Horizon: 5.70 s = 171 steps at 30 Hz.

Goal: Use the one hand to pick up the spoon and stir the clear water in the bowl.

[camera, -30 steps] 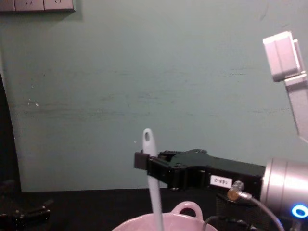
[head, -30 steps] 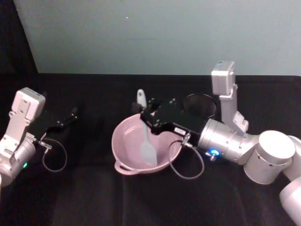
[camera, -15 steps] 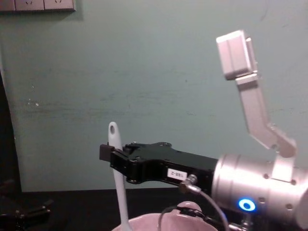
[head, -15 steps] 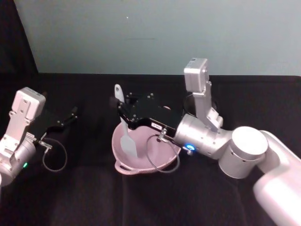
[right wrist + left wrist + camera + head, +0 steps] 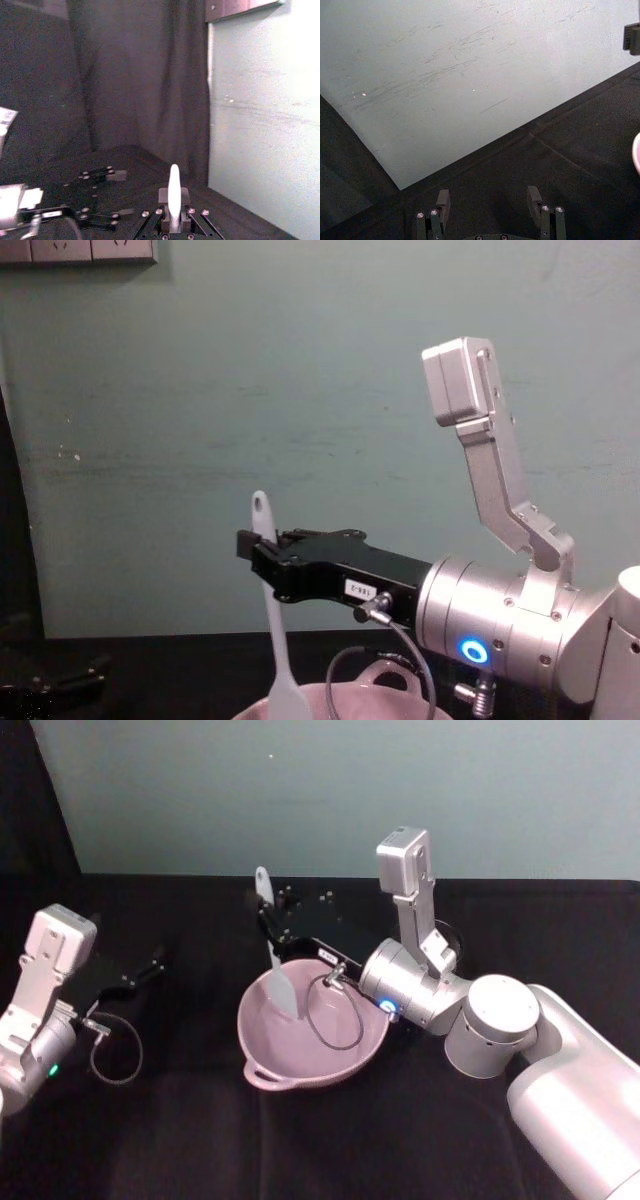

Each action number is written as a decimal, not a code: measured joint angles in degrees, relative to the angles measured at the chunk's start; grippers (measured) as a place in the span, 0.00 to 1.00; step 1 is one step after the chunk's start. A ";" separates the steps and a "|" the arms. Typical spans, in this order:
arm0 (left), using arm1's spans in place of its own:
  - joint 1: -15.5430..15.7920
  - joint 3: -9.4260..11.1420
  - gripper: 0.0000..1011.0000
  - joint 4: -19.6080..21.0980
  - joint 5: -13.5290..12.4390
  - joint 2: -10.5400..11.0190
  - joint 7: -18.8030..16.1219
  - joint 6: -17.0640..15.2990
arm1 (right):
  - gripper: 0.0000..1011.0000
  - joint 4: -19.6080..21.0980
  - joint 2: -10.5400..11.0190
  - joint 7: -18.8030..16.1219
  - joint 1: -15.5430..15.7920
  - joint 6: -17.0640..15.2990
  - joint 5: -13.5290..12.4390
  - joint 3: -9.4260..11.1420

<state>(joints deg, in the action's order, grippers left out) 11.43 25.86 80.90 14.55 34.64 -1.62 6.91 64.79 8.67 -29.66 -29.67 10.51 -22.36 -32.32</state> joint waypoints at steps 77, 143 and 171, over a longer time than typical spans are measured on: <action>0.00 0.00 1.00 0.00 0.00 0.00 0.00 0.00 | 0.11 6.14 4.13 -1.08 4.87 -1.58 -0.38 4.60; 0.00 0.00 1.00 0.00 0.00 0.00 0.00 0.00 | 0.12 21.82 11.23 4.18 6.68 -14.27 -14.53 7.03; 0.00 0.00 1.00 0.00 0.00 0.00 0.00 0.00 | 0.11 18.71 10.57 9.28 5.75 -12.09 -19.08 14.46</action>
<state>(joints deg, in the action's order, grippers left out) 11.44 25.86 80.90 14.55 34.64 -1.62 6.91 83.50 19.24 -20.39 -23.92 -1.58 -41.44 -17.86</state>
